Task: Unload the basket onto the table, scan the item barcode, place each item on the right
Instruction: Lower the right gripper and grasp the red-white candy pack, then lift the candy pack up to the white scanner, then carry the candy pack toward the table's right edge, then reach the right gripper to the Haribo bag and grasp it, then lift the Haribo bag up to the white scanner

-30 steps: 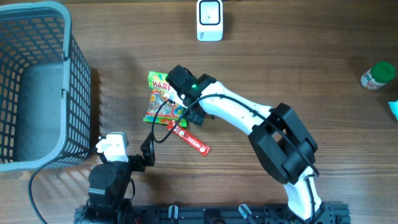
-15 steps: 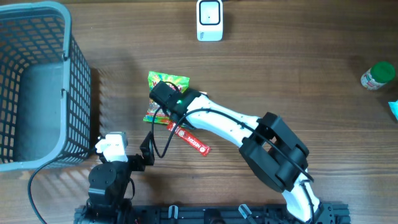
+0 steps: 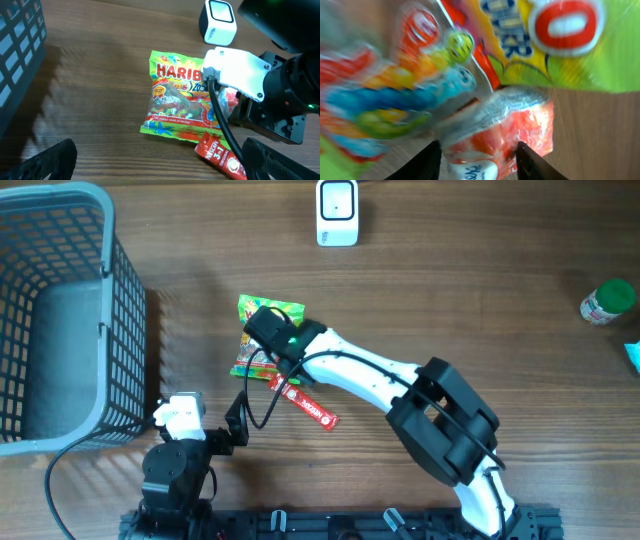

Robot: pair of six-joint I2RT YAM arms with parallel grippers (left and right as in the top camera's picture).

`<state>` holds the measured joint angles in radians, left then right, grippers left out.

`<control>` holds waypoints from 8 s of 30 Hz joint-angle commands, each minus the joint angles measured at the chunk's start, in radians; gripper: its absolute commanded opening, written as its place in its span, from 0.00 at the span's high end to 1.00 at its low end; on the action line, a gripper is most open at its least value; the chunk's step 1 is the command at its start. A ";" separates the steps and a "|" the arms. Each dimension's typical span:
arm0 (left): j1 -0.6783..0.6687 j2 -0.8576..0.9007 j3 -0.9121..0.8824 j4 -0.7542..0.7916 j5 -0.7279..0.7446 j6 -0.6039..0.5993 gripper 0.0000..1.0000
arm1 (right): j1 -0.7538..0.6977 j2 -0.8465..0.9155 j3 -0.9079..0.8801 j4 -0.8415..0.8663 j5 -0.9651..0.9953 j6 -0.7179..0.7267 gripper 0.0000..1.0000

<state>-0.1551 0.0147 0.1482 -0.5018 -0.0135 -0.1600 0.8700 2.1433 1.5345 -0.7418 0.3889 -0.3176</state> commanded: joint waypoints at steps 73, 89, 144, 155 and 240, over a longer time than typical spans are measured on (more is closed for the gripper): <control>0.002 -0.002 -0.008 0.003 -0.003 -0.005 0.00 | -0.368 -0.058 0.237 0.651 -0.265 0.463 0.95; 0.002 -0.002 -0.008 0.003 -0.003 -0.005 0.00 | -0.412 0.240 0.237 1.062 -0.213 0.351 0.96; 0.002 -0.002 -0.008 0.003 -0.003 -0.005 0.00 | -0.864 -0.278 -0.054 -0.043 -1.062 0.563 0.00; 0.002 -0.002 -0.008 0.003 -0.003 -0.005 0.00 | -0.150 -0.135 -0.064 0.278 -0.579 0.420 0.00; 0.002 0.000 -0.008 0.003 -0.003 -0.005 0.00 | -0.557 0.026 0.529 0.050 -0.291 0.521 0.95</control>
<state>-0.1555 0.0158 0.1463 -0.5018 -0.0135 -0.1600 0.2741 2.1670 2.0407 -0.7700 -0.0025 0.2604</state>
